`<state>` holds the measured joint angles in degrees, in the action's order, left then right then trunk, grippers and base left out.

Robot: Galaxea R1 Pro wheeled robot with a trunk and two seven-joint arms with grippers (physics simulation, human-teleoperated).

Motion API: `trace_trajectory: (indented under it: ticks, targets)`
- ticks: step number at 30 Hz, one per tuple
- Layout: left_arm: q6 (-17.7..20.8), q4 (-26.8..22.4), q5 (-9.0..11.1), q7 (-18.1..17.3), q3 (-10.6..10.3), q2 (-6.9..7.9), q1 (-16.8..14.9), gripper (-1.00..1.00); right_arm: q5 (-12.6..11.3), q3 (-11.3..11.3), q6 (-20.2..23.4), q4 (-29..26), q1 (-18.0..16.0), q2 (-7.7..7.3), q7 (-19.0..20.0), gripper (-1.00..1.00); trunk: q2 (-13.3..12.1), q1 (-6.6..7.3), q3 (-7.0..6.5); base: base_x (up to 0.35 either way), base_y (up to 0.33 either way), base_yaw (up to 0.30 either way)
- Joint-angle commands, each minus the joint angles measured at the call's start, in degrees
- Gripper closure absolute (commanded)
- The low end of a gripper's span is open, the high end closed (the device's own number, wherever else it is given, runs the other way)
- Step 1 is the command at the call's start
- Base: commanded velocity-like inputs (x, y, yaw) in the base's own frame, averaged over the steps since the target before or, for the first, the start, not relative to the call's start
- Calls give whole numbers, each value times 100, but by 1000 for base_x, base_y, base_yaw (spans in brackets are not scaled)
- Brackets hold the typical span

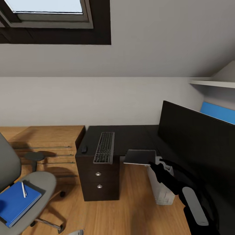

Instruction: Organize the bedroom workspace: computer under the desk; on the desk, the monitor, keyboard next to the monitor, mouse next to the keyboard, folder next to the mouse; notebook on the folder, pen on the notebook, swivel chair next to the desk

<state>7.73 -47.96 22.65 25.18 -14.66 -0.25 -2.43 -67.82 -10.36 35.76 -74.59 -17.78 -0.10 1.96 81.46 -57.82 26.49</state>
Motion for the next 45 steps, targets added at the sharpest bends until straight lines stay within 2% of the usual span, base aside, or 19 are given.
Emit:
trace_trajectory:
  ticks: [1, 6, 10, 12, 15, 16, 17, 19, 20, 21, 24, 27, 35, 39, 45]
  targets:
    - [-28, 47, 33, -48, -19, 56, -3, -100, -9, -6, 14, 18, -4, 11, 14, 100, 3, -3, 6, 329, 0, 0]
    - [-99, 126, 31, -165, -19, 122, -3, -100, -6, 31, -269, 203, -6, 28, 2, 100, 3, -3, 6, 329, 0, 0]
    - [-123, 148, 30, -196, -21, 134, -3, -100, -21, 56, -957, 422, -6, 86, -6, 100, 3, -3, 6, 329, 0, 0]
    - [-128, 152, 28, -201, -27, 132, -3, -100, -22, 67, -1355, 471, -6, 161, -13, 100, 3, -3, 6, 329, 0, 0]
    - [-130, 155, 19, -205, -48, 126, -3, -100, -17, 159, -2021, 535, -6, 373, -24, 100, 3, -3, 6, 329, 0, 0]
    - [-131, 155, 16, -206, -53, 121, -3, -100, -13, 237, -2300, 605, -6, 476, -26, 100, 3, -3, 6, 329, 0, 0]
    - [-131, 155, 14, -206, -61, 116, -3, -100, -5, 443, -2911, 819, -13, 627, -28, 100, 3, -3, 6, 321, 0, 0]
    - [-131, 156, 17, -207, -64, 114, -3, -100, -5, 786, -3462, 1007, -25, 699, -33, 100, 3, -3, 6, 299, 0, 0]
    - [-131, 156, 19, -205, -56, 115, -3, -100, -14, 1196, -3890, 1120, -35, 773, -91, 100, 3, -3, 6, 138, 0, 0]
    - [-131, 156, 20, -199, -50, 117, -3, -100, -19, 1331, -4073, 1149, -37, 820, -166, 100, 3, -3, 6, 88, 0, 0]
    - [-131, 144, 22, -186, -44, 118, -3, -100, -38, 1472, -4385, 1176, -41, 896, -366, 100, 3, -3, 6, 54, 0, 0]
    - [-127, 114, 33, -166, -50, 114, -3, -100, -86, 1516, -4647, 1181, -48, 930, -526, 100, 3, -3, 6, 19, 0, 0]
    - [-120, 111, 41, -155, -53, 82, -3, -100, -464, 1458, -4747, 1209, -50, 923, -564, 100, 324, -179, 150, 3, 0, 0]
    - [-122, 112, 39, -154, -55, 63, -3, -100, -550, 1437, -4760, 1228, -50, 904, -555, 100, 485, -267, 222, 0, 0, 0]
    - [-123, 125, 38, -158, -66, 54, -3, -100, -556, 1440, -4762, 1248, -50, 898, -548, 100, 725, -399, 329, 0, 0, 0]
